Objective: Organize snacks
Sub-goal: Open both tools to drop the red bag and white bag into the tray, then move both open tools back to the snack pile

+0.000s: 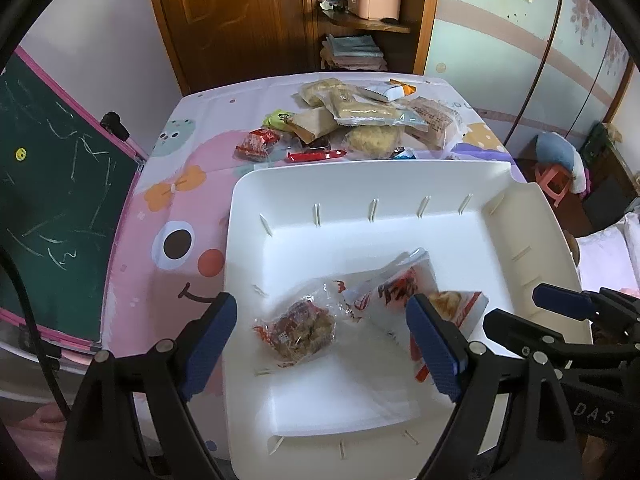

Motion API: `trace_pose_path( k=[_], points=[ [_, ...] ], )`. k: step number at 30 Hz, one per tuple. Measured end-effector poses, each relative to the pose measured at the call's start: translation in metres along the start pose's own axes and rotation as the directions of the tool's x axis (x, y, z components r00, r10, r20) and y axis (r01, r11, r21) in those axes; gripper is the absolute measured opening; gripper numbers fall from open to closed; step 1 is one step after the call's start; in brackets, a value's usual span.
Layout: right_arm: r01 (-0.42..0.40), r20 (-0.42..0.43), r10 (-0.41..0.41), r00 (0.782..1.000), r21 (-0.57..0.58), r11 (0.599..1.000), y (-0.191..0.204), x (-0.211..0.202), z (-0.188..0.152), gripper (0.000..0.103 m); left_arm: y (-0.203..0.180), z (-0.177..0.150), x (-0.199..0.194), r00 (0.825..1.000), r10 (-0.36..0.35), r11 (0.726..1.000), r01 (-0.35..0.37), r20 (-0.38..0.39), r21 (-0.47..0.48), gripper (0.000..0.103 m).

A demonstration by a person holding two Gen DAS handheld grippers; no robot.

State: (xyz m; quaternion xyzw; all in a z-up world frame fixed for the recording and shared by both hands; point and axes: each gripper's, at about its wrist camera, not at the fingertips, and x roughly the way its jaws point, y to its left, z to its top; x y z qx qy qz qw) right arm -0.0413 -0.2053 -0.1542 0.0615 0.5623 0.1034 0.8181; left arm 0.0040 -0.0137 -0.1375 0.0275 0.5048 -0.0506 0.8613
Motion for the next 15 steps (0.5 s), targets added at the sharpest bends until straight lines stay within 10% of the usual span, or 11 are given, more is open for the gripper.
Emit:
trace_pose_path(
  k=[15],
  points=[
    [0.013, 0.154, -0.017, 0.988, 0.027, 1.0, -0.001, -0.024, 0.003, 0.068, 0.002, 0.008, -0.003, 0.997, -0.07, 0.996, 0.071, 0.03, -0.049, 0.086]
  ],
)
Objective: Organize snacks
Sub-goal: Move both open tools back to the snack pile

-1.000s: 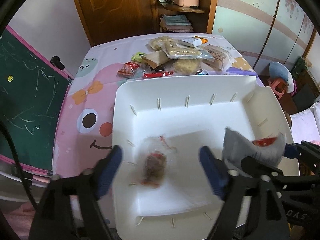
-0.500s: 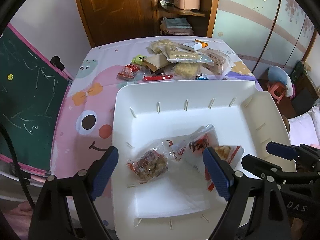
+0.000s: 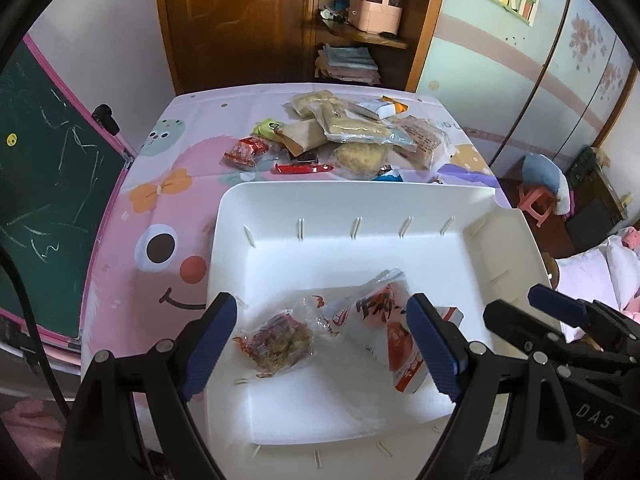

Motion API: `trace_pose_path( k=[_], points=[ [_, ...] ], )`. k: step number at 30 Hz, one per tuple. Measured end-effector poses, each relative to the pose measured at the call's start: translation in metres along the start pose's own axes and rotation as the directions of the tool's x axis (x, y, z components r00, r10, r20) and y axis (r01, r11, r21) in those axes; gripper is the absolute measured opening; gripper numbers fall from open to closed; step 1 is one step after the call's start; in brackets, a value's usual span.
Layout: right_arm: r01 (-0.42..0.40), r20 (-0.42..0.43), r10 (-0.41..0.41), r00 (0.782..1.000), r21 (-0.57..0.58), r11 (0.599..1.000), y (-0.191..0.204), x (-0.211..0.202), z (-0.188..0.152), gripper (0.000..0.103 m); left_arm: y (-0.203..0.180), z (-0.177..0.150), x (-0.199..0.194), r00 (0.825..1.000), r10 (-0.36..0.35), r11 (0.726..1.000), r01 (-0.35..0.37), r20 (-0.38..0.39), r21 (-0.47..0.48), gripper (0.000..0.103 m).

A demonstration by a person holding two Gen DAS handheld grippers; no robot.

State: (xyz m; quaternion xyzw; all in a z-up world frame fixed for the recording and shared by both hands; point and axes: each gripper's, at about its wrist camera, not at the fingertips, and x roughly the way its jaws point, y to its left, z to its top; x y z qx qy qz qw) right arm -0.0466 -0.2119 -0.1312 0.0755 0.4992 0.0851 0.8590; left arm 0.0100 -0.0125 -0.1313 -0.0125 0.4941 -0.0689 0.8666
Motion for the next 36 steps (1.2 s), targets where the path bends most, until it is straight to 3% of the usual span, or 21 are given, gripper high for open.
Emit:
trace_pose_path(
  k=[5, 12, 17, 22, 26, 31, 36],
  points=[
    [-0.011, 0.072, 0.013, 0.997, -0.024, 1.0, 0.004, -0.01, 0.003, 0.068, -0.004, 0.003, 0.0, 1.0, 0.024, 0.999, -0.025, 0.007, 0.046, 0.086],
    [-0.016, 0.204, 0.029, 0.979, -0.066, 0.998, 0.011, -0.028, 0.012, 0.068, -0.007, 0.014, -0.019, 0.995, 0.033, 0.995, -0.042, 0.092, 0.091, 0.086],
    [-0.048, 0.211, 0.062, 0.976, -0.072, 0.996, 0.009, -0.032, 0.026, 0.068, -0.004, 0.028, -0.027, 0.993, 0.005, 0.997, -0.014, 0.115, 0.082, 0.086],
    [0.026, 0.221, 0.001, 0.975, -0.121, 0.992, 0.013, -0.035, 0.042, 0.068, 0.001, 0.049, -0.03, 0.994, 0.034, 0.997, -0.042, 0.108, 0.068, 0.087],
    [0.04, 0.231, -0.009, 0.973, -0.13, 0.991, 0.013, -0.039, 0.059, 0.068, 0.011, 0.068, -0.035, 0.988, 0.068, 0.996, -0.076, 0.14, 0.049, 0.094],
    [0.045, 0.266, -0.005, 0.964, -0.142, 0.989, 0.011, -0.05, 0.091, 0.068, 0.019, 0.096, -0.045, 0.983, 0.049, 0.997, -0.059, 0.179, 0.048, 0.094],
    [0.131, 0.352, -0.072, 0.933, -0.145, 0.981, 0.009, -0.068, 0.134, 0.068, 0.022, 0.132, -0.059, 0.966, 0.097, 0.991, -0.116, 0.24, 0.064, 0.095]
  ],
)
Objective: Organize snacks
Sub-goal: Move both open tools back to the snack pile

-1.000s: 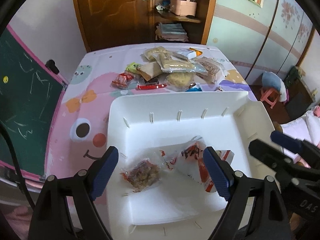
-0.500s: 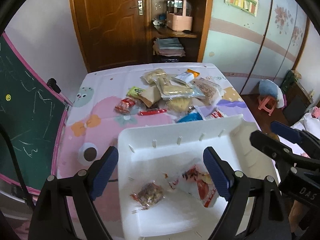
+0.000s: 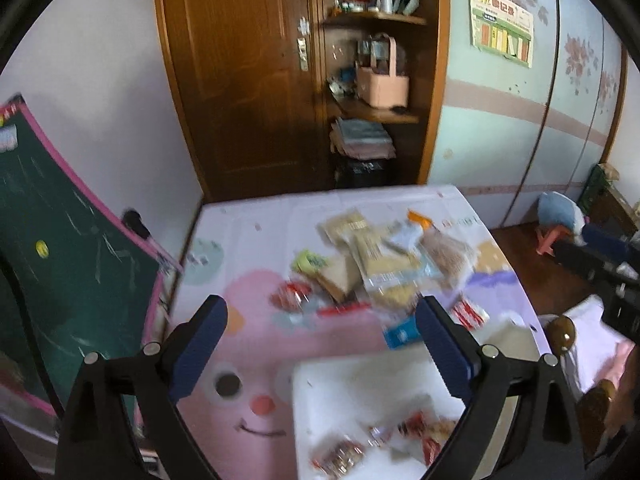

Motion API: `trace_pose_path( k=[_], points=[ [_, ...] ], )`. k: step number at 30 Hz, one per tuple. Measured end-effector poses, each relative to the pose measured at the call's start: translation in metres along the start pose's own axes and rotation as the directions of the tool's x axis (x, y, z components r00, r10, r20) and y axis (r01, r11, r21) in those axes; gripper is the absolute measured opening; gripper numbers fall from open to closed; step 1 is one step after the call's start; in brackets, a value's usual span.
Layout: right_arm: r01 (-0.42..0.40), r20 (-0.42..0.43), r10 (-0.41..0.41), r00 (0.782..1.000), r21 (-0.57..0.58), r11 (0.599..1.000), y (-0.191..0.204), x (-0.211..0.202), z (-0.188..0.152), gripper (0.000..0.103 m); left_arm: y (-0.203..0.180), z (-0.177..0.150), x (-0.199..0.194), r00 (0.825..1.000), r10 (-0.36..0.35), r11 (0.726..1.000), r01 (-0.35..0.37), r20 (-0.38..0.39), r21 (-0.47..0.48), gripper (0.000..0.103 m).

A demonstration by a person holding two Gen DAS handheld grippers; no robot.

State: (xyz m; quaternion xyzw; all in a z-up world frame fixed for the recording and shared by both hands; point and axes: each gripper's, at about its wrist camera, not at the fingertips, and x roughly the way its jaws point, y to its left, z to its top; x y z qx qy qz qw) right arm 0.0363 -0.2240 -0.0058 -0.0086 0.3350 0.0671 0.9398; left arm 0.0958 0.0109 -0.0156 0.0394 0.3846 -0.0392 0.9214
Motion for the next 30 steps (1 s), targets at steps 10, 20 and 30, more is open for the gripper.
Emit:
trace_pose_path(
  k=[10, 20, 30],
  points=[
    [0.072, 0.02, -0.072, 0.997, -0.002, 0.997, -0.031, 0.029, 0.087, 0.068, 0.011, 0.088, 0.007, 0.99, 0.103, 0.993, -0.108, 0.094, 0.048, 0.095],
    [0.061, -0.154, -0.063, 0.986, -0.016, 0.998, -0.035, 0.122, 0.122, 0.068, 0.027, 0.14, 0.095, 0.989, 0.149, 0.988, -0.149, 0.004, 0.033, 0.095],
    [0.0, -0.395, 0.083, 0.915, 0.205, 0.979, -0.045, 0.248, 0.068, 0.068, 0.053, 0.081, 0.232, 0.942, 0.067, 0.997, -0.076, -0.329, -0.015, 0.095]
  ],
)
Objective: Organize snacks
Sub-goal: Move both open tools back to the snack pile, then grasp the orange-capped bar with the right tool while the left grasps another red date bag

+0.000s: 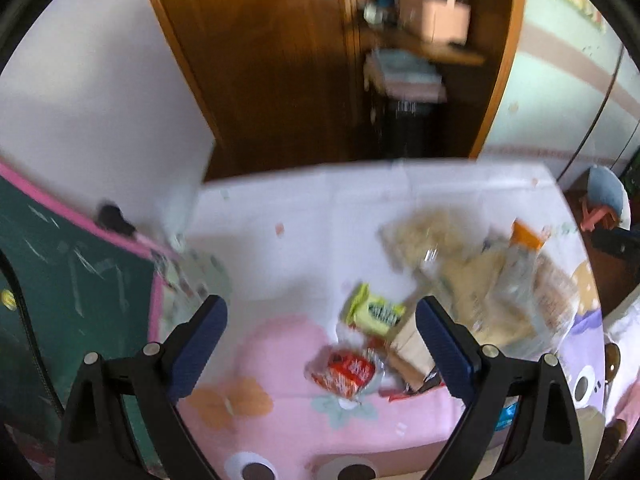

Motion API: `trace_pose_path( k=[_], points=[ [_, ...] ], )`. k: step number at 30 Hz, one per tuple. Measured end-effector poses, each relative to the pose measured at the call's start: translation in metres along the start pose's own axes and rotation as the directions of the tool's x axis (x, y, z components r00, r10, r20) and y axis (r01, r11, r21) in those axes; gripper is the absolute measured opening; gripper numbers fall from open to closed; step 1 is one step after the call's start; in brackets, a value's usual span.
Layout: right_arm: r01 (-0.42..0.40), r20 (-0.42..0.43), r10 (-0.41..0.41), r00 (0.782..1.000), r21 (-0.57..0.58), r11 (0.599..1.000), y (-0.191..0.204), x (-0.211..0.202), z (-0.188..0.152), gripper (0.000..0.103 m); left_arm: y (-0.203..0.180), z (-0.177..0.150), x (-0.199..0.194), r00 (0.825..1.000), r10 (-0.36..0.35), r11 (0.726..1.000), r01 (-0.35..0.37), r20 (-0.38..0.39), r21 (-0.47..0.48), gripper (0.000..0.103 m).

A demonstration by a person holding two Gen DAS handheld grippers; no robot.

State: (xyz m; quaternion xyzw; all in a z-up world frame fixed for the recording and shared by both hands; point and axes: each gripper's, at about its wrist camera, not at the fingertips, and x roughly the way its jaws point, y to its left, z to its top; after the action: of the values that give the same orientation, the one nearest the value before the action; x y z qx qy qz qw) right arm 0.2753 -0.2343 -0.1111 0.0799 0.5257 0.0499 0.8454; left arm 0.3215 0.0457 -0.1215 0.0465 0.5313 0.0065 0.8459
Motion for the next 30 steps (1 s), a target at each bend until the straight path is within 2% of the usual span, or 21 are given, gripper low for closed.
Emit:
trace_pose_path(
  k=[2, 5, 11, 17, 18, 20, 22, 25, 30],
  points=[
    [-0.033, -0.044, 0.036, 0.998, 0.058, 0.998, -0.006, 0.025, -0.001, 0.068, 0.004, -0.01, 0.028, 0.996, -0.022, 1.0, 0.02, -0.082, -0.019, 0.095],
    [-0.058, -0.073, 0.066, 0.995, 0.107, 0.993, -0.006, 0.05, -0.001, 0.068, 0.006, -0.026, 0.059, 0.988, -0.012, 1.0, 0.007, -0.152, -0.028, 0.095],
    [-0.054, -0.127, 0.079, 0.989, 0.188, 0.981, -0.004, 0.097, -0.001, 0.068, 0.007, -0.048, 0.086, 0.982, 0.002, 0.999, -0.009, -0.191, -0.035, 0.095],
    [-0.005, -0.188, 0.034, 0.982, 0.154, 0.988, 0.009, 0.126, -0.003, 0.068, 0.007, -0.052, 0.093, 0.979, 0.004, 1.0, -0.01, -0.203, -0.029, 0.095],
    [-0.01, -0.193, 0.039, 0.98, 0.151, 0.988, 0.011, 0.129, -0.005, 0.066, 0.008, -0.052, 0.095, 0.978, -0.001, 0.999, -0.007, -0.21, -0.04, 0.095],
    [-0.022, -0.199, 0.052, 0.979, 0.152, 0.988, 0.013, 0.132, -0.009, 0.046, 0.012, -0.053, 0.098, 0.976, -0.015, 0.998, 0.002, -0.218, -0.058, 0.095],
    [-0.024, -0.191, 0.054, 0.98, 0.154, 0.988, 0.012, 0.131, -0.01, 0.039, 0.019, -0.054, 0.105, 0.972, -0.039, 0.996, 0.021, -0.23, -0.082, 0.095],
    [0.015, -0.149, 0.001, 0.989, 0.107, 0.994, 0.013, 0.12, -0.011, 0.038, 0.025, -0.057, 0.113, 0.964, -0.078, 0.992, 0.049, -0.254, -0.116, 0.095],
    [-0.02, -0.078, 0.03, 0.997, 0.117, 0.993, 0.004, 0.089, -0.01, 0.038, 0.029, -0.06, 0.122, 0.956, -0.121, 0.985, 0.081, -0.269, -0.153, 0.095]
  ],
)
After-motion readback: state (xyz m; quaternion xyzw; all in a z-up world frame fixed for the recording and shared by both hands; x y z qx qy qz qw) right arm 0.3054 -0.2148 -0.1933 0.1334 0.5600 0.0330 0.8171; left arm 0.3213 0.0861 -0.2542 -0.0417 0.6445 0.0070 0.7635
